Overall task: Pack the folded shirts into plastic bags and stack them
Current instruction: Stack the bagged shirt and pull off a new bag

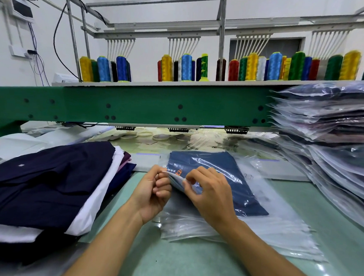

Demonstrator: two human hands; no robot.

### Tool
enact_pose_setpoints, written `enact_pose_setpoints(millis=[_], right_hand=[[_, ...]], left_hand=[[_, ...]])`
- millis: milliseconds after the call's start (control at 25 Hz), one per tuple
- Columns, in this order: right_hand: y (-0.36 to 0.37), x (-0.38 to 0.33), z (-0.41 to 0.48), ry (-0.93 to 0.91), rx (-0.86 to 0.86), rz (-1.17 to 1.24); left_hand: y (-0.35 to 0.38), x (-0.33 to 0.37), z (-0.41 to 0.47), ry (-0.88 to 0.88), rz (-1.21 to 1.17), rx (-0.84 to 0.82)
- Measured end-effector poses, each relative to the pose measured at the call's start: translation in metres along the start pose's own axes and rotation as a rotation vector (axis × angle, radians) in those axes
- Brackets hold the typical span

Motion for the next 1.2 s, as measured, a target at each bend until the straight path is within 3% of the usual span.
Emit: enact_pose_setpoints(millis=[400, 480, 600, 680, 880, 1200], right_hand=[[-0.001, 0.023, 0.001, 0.075, -0.004, -0.136], [-0.003, 0.027, 0.000, 0.089, 0.006, -0.150], [-0.006, 0.029, 0.000, 0.085, 0.003, -0.153], [-0.004, 0.022, 0.000, 0.027, -0.013, -0.174], [0.002, 0.010, 0.000, -0.068, -0.065, -0.211], [-0.001, 0.016, 0.003, -0.004, -0.076, -0.215]], left_hand=[[-0.036, 0.039, -0.009, 0.350, -0.047, 0.274], [-0.035, 0.037, -0.013, 0.290, 0.094, 0.276], [-0.018, 0.006, -0.005, -0.022, 0.605, 0.218], [-0.011, -0.018, 0.001, -0.150, 0.747, 0.189], [-0.013, -0.026, 0.004, -0.127, 0.675, 0.200], [-0.012, -0.013, 0.004, 0.002, 0.503, 0.234]])
Point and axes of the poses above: each hand's wrist, its own z-axis towards the middle knuckle, its own y-axis out of the palm, x = y × z, the point moved 8 cm from there along z, towards the middle knuckle, and after that the axes turned 8 degrees about -x, right-handed, at the moved point
